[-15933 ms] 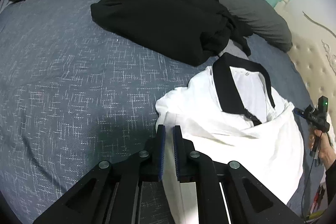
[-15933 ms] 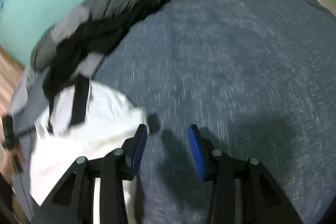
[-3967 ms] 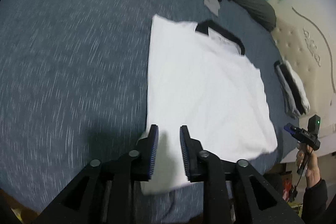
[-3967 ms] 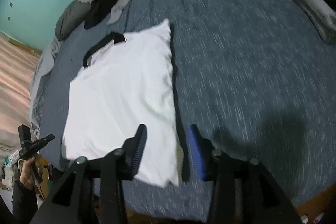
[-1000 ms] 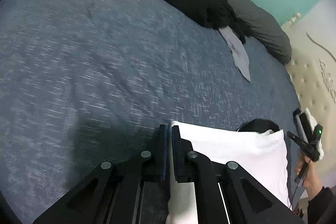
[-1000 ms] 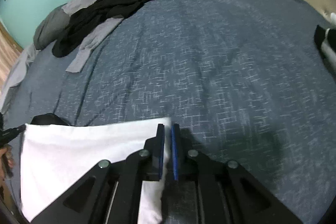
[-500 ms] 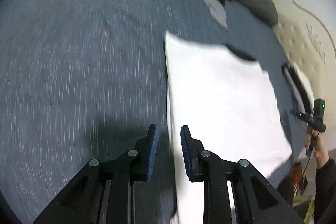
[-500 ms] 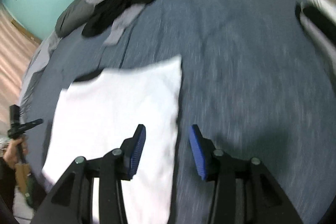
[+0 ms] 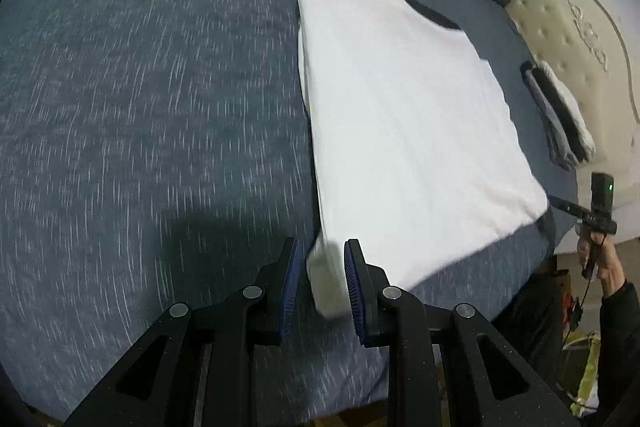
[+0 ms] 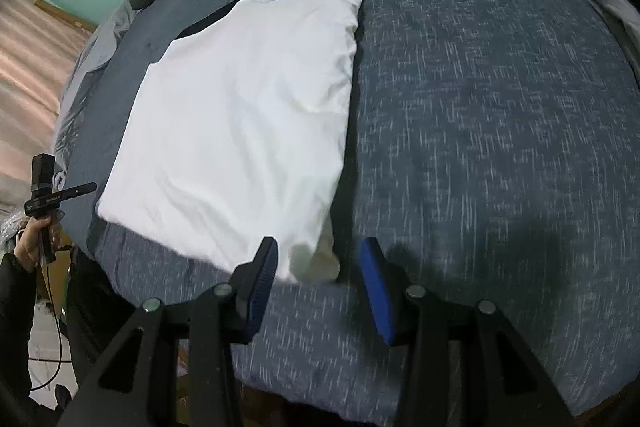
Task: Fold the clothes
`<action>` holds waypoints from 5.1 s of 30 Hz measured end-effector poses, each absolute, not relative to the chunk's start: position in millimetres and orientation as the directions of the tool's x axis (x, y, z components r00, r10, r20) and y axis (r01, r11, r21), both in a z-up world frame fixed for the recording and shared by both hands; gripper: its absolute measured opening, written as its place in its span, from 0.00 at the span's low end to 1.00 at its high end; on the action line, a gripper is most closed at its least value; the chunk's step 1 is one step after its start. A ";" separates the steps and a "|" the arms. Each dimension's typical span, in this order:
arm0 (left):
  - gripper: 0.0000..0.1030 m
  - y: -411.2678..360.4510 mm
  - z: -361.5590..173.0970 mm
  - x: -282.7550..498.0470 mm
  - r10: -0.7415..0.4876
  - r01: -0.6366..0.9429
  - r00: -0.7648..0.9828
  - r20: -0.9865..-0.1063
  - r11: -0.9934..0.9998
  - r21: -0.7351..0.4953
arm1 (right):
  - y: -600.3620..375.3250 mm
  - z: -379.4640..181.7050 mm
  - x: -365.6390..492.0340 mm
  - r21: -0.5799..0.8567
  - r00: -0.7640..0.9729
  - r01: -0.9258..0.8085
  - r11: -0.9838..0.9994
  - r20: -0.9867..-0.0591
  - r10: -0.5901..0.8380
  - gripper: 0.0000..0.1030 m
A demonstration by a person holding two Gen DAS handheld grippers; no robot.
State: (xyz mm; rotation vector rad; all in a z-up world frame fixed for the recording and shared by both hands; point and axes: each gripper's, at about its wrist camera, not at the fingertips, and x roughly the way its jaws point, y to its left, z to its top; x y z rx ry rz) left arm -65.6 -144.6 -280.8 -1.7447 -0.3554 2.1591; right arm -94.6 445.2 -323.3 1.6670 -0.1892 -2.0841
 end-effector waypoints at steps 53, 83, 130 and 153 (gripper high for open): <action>0.03 -122.8 -279.5 -46.5 0.390 -0.148 -0.171 -0.905 -0.918 -0.367 | 455.6 -328.7 -78.2 0.314 -0.140 0.332 -0.890 -0.916 -0.375 0.07; 0.03 -111.1 -278.1 -60.2 0.397 -0.123 -0.194 -0.897 -0.917 -0.379 | 459.7 -346.5 -101.1 0.403 -0.161 0.186 -0.896 -0.887 -0.432 0.01; 0.03 -110.1 -283.0 -93.1 0.419 -0.105 -0.225 -0.879 -0.908 -0.406 | 409.4 -345.4 -208.6 0.396 -0.219 0.175 -0.901 -0.877 -0.428 0.36; 0.03 -117.5 -301.8 -110.0 0.416 -0.095 -0.218 -0.883 -0.909 -0.405 | 410.1 -364.4 -256.6 0.356 -0.288 0.130 -0.926 -0.880 -0.378 0.01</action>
